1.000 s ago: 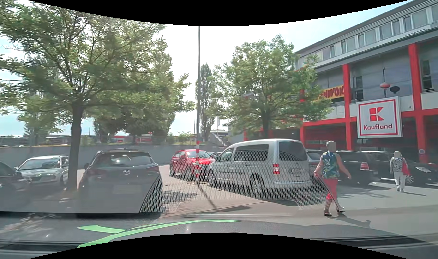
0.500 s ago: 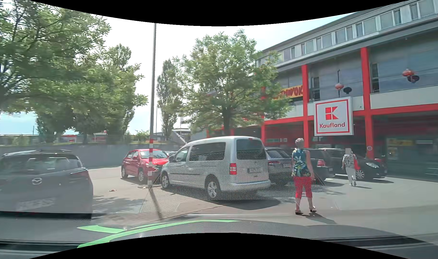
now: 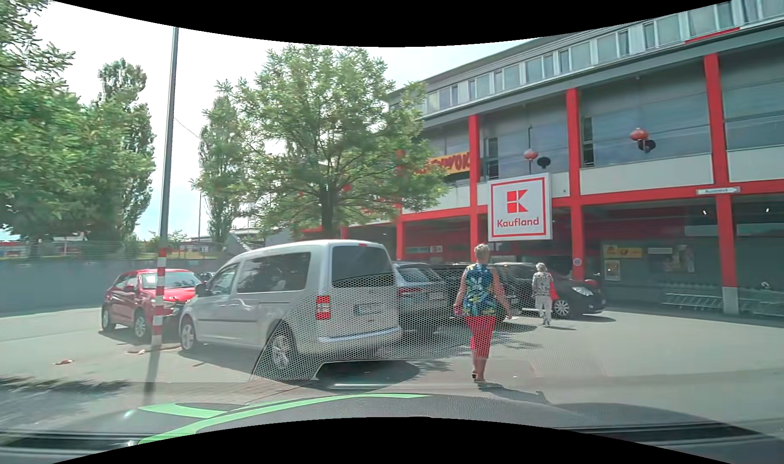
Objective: Follow the waypoints while adhering to traffic rules and regulations
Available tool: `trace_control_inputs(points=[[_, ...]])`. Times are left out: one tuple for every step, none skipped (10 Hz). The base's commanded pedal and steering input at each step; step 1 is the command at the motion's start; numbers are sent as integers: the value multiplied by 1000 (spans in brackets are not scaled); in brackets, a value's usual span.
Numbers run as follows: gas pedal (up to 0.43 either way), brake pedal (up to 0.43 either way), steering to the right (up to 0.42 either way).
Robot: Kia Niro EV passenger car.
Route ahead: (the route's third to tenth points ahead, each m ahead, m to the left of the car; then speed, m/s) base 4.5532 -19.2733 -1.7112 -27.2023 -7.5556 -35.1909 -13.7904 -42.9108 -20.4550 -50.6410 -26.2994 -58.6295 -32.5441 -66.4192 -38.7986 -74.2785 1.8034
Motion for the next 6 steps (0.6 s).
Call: trace_control_inputs(points=[[39,0,799],[39,0,789],[39,0,776],[39,0,763],[39,0,751],[39,0,732]])
